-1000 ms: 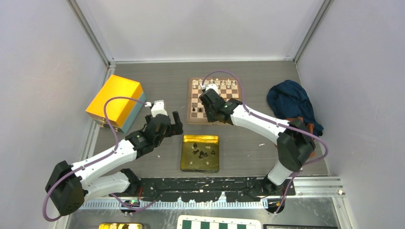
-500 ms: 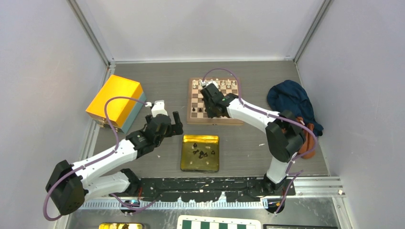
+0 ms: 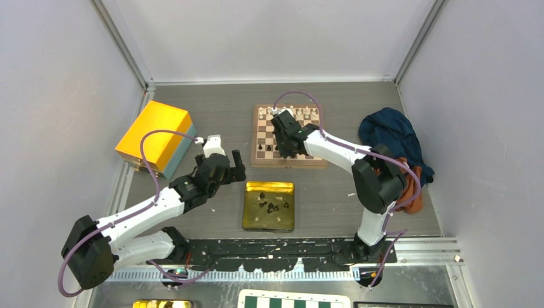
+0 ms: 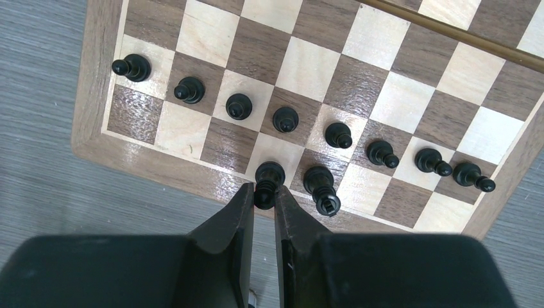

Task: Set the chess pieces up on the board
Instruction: Place the chess piece on the chessboard.

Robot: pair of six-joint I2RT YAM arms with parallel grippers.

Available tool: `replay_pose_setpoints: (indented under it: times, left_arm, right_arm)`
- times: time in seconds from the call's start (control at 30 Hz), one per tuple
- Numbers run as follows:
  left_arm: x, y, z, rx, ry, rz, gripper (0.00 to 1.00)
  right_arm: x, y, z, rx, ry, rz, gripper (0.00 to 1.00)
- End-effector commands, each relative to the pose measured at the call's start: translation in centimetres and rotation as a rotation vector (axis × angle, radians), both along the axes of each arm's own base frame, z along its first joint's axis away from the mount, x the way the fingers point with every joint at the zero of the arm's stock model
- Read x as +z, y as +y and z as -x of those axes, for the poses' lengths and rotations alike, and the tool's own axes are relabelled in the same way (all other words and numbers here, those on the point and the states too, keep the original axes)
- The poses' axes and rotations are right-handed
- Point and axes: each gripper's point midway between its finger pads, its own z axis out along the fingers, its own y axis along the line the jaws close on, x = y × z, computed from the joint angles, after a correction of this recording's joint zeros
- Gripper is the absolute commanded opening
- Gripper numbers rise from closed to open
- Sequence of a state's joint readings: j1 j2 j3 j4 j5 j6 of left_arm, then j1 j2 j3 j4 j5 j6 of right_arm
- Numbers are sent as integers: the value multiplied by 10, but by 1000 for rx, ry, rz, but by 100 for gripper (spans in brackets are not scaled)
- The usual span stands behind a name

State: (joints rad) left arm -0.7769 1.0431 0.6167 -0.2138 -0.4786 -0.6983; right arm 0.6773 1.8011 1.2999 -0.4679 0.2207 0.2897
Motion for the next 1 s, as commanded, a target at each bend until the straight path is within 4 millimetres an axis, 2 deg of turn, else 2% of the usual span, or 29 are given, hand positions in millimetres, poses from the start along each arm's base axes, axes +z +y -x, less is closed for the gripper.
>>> replay_pose_setpoints:
  times: [0.0,0.4,0.67,0.97]
  left_arm:
    - [18,-5,-11,15,-65,28,100]
    - [17,-5,-12,15,-62,25,100]
    - [17,-6,-12,14,-61,26,100]
    - [18,-5,-11,15,-61,28,100]
  right_arm:
    - [19,11,-19,3,-62,-55,1]
    - [14,9,-22,-4,-52,-61,1]
    - [14,10,-21,-1,-51,-70,21]
    - [18,10,-20,-2,-55,-72,28]
